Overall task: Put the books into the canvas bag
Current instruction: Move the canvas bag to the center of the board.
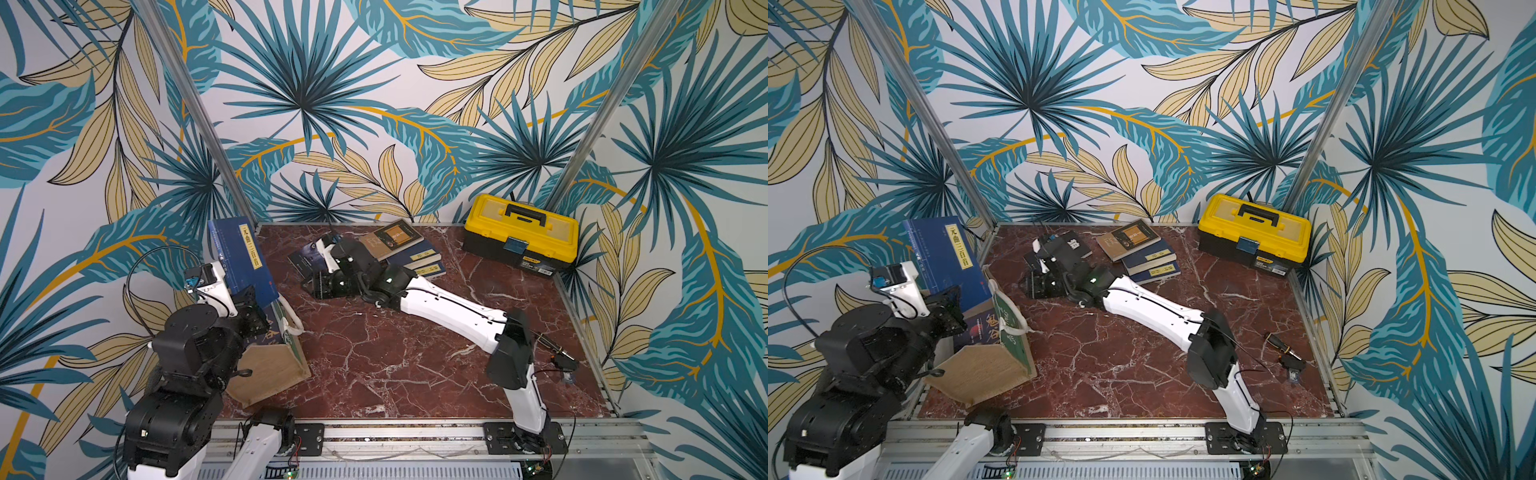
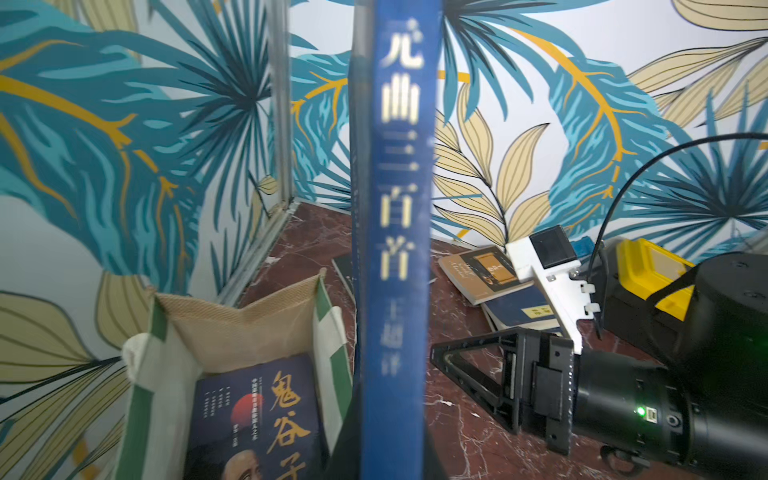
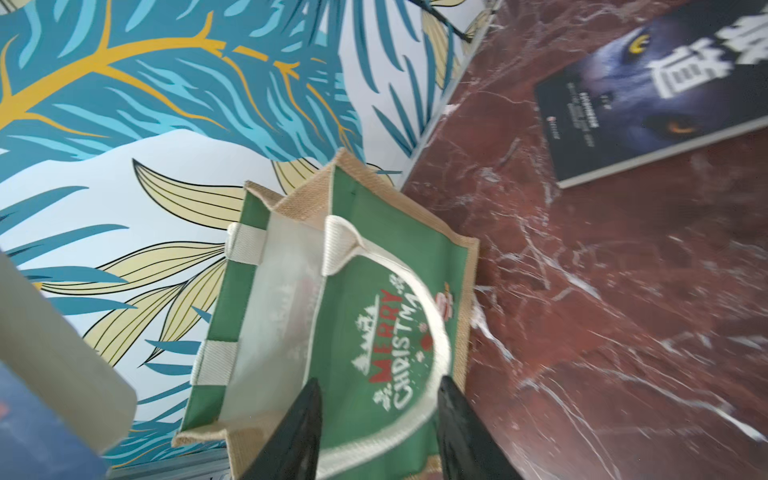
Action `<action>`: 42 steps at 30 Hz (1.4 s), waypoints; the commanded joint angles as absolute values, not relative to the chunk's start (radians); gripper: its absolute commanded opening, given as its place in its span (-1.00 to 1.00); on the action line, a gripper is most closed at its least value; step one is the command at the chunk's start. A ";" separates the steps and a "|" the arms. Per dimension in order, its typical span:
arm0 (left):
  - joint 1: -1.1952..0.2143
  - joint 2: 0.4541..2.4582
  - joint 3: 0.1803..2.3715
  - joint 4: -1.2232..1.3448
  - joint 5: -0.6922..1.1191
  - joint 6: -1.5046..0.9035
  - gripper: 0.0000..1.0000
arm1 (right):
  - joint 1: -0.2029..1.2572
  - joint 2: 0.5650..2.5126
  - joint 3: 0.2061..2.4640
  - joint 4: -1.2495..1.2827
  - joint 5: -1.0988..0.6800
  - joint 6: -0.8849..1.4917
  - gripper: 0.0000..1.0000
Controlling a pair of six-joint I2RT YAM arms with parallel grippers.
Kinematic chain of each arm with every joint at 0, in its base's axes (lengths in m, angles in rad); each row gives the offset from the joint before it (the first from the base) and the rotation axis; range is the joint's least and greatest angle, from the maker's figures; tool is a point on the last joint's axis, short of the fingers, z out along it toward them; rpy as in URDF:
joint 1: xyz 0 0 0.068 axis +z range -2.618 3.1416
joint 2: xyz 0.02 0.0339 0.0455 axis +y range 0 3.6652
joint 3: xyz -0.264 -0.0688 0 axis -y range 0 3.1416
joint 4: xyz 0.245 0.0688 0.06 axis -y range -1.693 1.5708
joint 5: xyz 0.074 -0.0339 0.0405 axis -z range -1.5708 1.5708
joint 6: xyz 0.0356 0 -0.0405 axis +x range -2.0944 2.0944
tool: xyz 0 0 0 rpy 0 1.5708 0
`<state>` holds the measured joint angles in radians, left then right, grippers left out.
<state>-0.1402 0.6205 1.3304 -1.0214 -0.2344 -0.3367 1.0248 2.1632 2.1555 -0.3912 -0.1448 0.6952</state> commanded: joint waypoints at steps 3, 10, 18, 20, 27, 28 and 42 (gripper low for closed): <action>-0.135 0.611 1.343 -1.055 -0.310 -0.316 -1.00 | 1.065 2.385 2.456 -0.524 -0.158 0.698 -0.05; -0.135 0.612 1.336 -1.069 -0.308 -0.309 -1.00 | 1.071 2.470 2.563 -0.606 -0.143 0.674 -0.09; -0.135 0.676 1.342 -1.066 -0.149 -0.370 -1.00 | 1.070 2.283 2.327 -0.613 -0.065 0.617 -1.00; -0.135 0.699 1.339 -1.063 -0.081 -0.407 -1.00 | 1.069 2.194 2.214 -0.599 -0.001 0.608 -1.00; -0.140 0.795 1.266 -0.962 0.231 -0.523 -1.00 | 1.038 1.837 1.737 -0.455 0.178 0.681 -1.00; -0.145 0.810 1.257 -0.948 0.258 -0.539 -1.00 | 1.033 1.797 1.693 -0.445 0.190 0.692 -1.00; -0.493 0.928 1.208 -0.768 0.182 -0.624 -1.00 | 0.974 1.370 1.254 -0.497 0.372 0.782 -1.00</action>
